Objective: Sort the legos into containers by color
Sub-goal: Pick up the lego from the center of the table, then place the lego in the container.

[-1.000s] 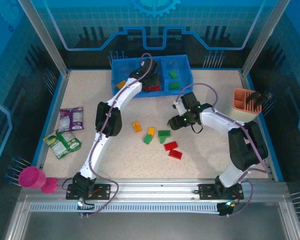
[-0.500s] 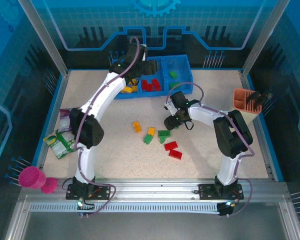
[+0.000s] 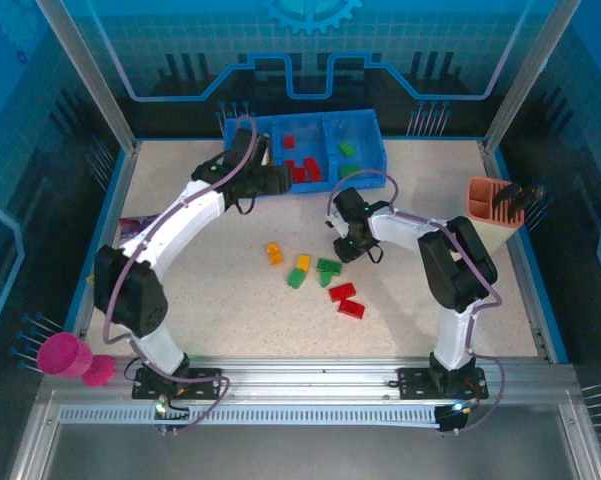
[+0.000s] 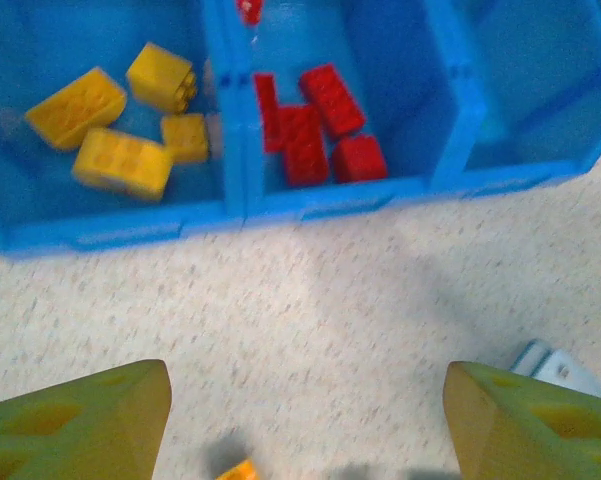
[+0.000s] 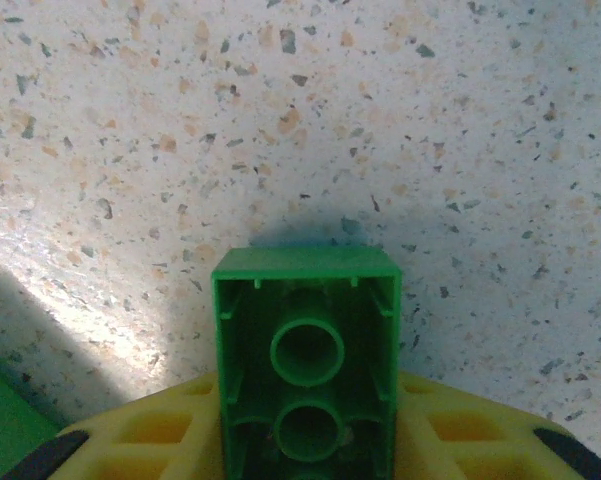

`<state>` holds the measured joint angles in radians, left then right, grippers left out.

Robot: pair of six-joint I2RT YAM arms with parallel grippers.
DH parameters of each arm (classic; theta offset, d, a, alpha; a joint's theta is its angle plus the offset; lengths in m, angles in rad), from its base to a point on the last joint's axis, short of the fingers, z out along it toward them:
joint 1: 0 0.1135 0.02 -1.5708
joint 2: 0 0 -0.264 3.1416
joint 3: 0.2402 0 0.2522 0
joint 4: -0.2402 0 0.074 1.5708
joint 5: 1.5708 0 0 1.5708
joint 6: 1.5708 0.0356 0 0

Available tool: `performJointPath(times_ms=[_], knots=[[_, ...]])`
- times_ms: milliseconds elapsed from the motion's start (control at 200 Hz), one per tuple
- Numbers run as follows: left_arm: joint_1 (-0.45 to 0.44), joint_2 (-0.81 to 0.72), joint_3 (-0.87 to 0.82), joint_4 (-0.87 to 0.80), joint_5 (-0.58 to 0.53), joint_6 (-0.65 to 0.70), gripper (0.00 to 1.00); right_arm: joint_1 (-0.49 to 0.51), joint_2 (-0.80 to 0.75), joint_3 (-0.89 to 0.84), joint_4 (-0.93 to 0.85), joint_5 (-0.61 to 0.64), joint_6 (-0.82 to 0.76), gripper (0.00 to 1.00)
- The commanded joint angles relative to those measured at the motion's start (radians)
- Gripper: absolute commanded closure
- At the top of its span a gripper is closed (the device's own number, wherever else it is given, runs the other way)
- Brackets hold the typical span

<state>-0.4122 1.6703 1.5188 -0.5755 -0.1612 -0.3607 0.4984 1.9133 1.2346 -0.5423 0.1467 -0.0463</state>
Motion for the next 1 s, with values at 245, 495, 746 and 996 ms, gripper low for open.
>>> performJointPath(times_ms=[245,495,746,996], knots=[[0.007,-0.144,-0.354,0.119,0.067,-0.167,0.25,0.016,-0.071,0.003,-0.082,0.016,0.035,0.75],[-0.019,-0.172,-0.411,0.054,0.067,-0.177,0.25,-0.057,-0.163,0.172,-0.1,0.075,0.085,0.78],[-0.064,-0.133,-0.512,0.098,0.092,-0.267,0.25,-0.145,-0.017,0.446,0.037,0.053,0.106,0.78],[-0.088,-0.107,-0.589,0.201,0.099,-0.35,0.25,-0.175,0.189,0.686,0.07,0.044,0.109,0.77]])
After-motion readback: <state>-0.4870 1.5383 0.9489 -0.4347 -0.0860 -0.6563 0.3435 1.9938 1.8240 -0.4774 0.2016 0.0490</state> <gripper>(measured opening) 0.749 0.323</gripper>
